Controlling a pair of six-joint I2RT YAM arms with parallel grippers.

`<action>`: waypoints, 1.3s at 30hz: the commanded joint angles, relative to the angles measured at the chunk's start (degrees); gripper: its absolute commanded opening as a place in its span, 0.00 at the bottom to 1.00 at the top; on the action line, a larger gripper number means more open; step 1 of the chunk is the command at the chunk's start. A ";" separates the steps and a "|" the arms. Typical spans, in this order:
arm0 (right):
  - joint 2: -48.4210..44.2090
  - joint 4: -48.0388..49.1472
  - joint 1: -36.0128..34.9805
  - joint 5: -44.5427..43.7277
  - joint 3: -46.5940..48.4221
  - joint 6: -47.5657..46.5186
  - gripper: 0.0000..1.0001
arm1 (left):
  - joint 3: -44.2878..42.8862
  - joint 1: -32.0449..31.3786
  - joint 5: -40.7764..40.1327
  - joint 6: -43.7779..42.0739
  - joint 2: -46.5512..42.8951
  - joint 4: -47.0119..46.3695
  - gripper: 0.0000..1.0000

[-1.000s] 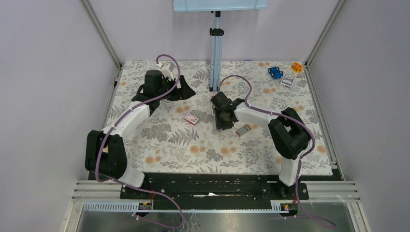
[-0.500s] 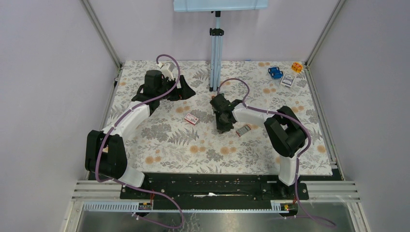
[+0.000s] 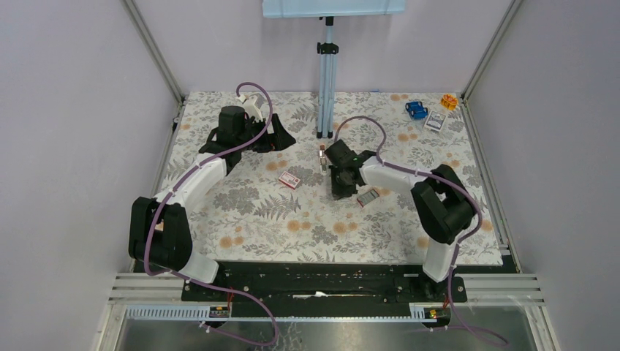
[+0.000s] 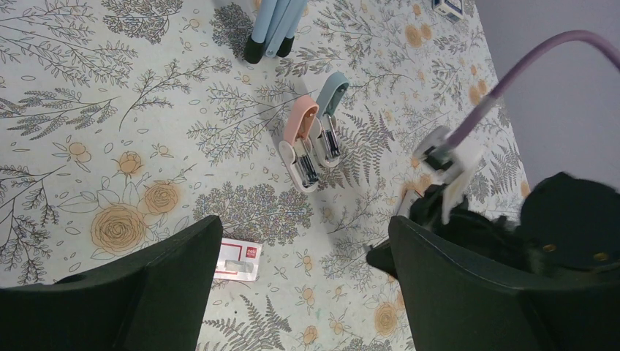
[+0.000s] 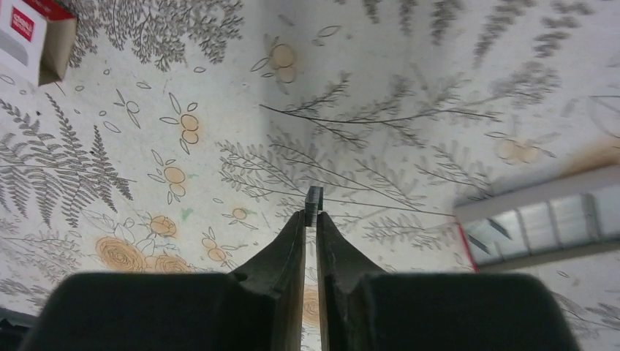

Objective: Unload the staples from the stapler

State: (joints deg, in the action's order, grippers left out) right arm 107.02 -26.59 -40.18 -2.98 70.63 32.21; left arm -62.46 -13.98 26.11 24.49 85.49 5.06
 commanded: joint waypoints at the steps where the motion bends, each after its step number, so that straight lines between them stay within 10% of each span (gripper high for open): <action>1: -8.57 1.14 4.44 2.23 -3.26 1.06 0.14 | 0.19 0.00 0.53 0.21 -1.47 -2.43 0.88; 39: -12.89 -6.06 12.79 -3.86 -6.92 -10.77 0.32 | 0.29 0.05 1.14 0.69 -1.11 -2.79 0.88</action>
State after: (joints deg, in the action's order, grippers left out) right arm 95.42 -31.46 -27.68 -5.17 61.34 22.00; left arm -62.24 -13.98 26.35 25.08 85.49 5.04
